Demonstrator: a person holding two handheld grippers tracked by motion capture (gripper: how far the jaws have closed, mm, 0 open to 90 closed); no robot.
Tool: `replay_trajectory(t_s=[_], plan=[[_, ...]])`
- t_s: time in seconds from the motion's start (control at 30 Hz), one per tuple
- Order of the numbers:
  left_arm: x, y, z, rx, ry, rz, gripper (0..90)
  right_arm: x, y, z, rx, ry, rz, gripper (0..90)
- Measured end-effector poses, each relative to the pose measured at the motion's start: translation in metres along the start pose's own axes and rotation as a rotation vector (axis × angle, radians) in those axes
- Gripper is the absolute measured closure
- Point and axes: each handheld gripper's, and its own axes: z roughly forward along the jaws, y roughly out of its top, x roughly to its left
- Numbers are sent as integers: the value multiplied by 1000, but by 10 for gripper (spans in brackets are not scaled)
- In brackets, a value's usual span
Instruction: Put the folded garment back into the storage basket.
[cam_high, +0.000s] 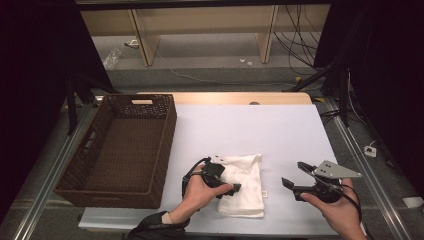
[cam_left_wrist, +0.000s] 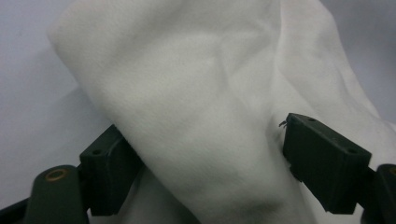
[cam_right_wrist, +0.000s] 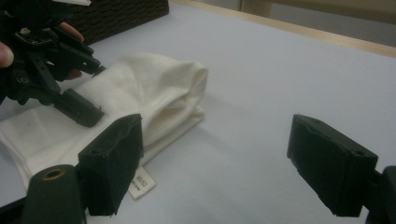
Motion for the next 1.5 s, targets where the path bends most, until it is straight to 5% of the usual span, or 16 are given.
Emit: replay_trajectory(t_s=[0.23,0.73,1.03,1.5], plan=[[-8,1,3,18,56,68,270,1,0,1,3,0,0,192],[-15,3,1,24,2,81,599,2,0,1,-4,1,-5,193],[-17,3,0,18,11,104,665,2,0,0,5,-6,-8,193],[-17,4,-1,13,8,76,695,1,1,0,1,-8,-13,193]])
